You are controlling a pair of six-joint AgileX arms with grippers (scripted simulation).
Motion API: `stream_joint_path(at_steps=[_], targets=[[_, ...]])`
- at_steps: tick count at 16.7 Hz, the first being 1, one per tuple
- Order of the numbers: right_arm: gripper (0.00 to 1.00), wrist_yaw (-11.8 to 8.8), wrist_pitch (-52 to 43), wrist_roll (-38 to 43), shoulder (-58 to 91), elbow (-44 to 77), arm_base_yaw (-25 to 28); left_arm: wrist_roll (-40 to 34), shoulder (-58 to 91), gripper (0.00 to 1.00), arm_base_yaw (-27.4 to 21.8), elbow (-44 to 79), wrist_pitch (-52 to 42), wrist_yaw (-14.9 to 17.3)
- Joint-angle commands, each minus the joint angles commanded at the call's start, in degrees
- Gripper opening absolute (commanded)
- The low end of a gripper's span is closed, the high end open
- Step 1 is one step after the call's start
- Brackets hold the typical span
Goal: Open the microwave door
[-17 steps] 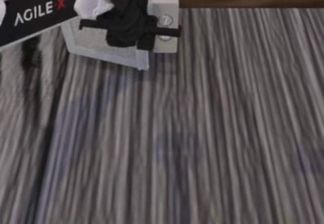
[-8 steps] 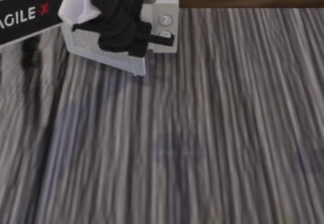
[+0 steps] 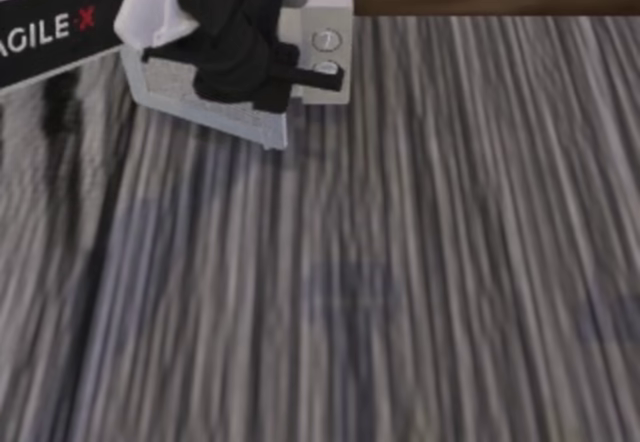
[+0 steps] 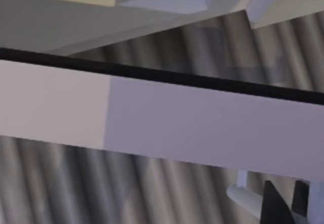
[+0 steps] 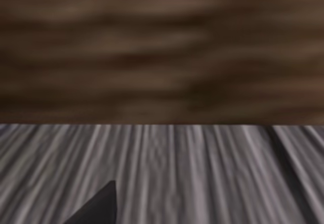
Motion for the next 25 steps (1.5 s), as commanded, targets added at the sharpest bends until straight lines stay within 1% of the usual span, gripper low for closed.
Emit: stream_joint_path(at_steps=[14,17,22,25], targets=[[1.0,0.0,0.0,0.0,0.0,0.0,0.0,0.0,0.0,0.0,0.0,0.0,0.0,0.0],[1.0,0.0,0.0,0.0,0.0,0.0,0.0,0.57,-0.42,0.0,-0.14,-0.86,0.31,0.79],[1.0,0.0,0.0,0.0,0.0,0.0,0.0,6.18,-3.85,0.0,1.57,-5.64,1.95,3.58],[1.0,0.0,0.0,0.0,0.0,0.0,0.0,6.58,-4.18,0.0,1.7,-5.9,2.15,3.79]])
